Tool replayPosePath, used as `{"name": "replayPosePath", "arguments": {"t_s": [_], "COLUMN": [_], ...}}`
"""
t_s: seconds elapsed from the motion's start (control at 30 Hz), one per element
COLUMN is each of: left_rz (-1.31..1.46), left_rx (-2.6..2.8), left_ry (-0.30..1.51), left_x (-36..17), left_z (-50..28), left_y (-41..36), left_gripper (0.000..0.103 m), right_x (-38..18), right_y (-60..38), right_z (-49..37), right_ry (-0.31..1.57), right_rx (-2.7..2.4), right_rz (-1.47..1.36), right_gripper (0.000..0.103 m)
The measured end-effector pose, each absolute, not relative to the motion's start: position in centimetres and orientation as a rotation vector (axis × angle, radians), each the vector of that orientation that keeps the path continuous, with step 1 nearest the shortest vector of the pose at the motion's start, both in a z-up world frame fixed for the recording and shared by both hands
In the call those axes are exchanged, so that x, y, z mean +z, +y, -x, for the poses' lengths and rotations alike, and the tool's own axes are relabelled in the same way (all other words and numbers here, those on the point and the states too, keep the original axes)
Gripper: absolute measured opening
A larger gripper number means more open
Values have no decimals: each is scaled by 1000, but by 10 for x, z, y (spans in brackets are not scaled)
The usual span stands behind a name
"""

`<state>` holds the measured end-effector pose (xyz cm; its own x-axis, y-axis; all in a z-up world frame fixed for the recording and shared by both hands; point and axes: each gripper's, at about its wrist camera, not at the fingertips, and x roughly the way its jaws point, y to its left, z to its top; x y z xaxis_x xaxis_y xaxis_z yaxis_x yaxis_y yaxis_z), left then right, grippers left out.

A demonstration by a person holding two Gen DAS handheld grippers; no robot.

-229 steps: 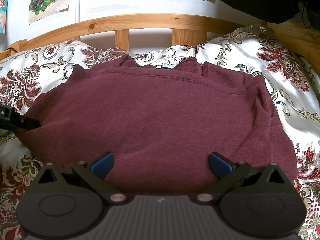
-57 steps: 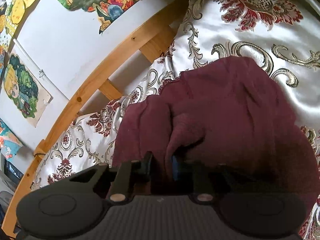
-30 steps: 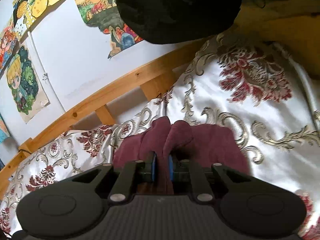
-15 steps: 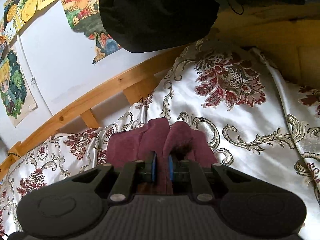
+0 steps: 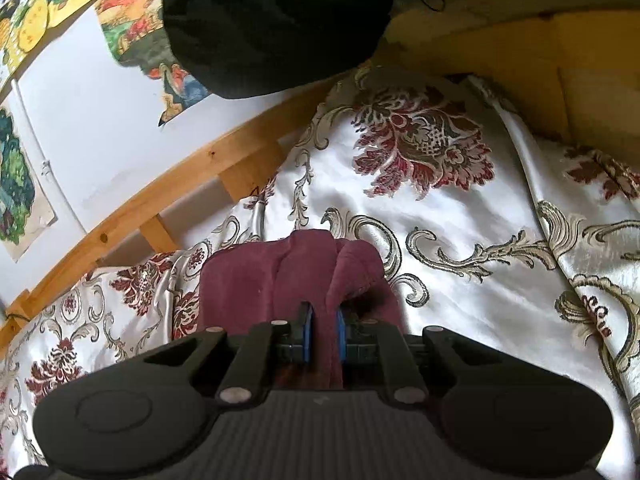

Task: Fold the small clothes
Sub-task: 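Lift the shirt with both tools to fold it over again, then lay the folded shirt down and open both tools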

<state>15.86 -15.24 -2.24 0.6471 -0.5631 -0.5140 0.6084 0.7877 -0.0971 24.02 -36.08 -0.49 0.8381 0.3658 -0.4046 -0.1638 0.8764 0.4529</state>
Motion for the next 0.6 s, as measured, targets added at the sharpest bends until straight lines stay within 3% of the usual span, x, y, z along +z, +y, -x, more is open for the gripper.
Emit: {"name": "replayPosePath", "arguments": {"t_s": [0.33,0.4,0.47,0.6], "left_rz": [-36,-12,10,50], "left_rx": [-726,-732,-723,-692], "left_ry": [574,561,545,518], "left_x": [-15,-11,-6,2], "left_z": [-152,-149,-146,-145], "left_y": [-145,-142,-138,-131], "left_gripper": [37,47,64,81], "right_x": [-15,-16,-17,-21], "right_y": [-360,-361,-362,-364], "right_z": [-246,-248,-250,-254], "right_ry": [507,502,497,504], "right_rx": [265,263,258,248], "right_rz": [-378,-375,-370,-377], "right_gripper": [14,14,14,15]}}
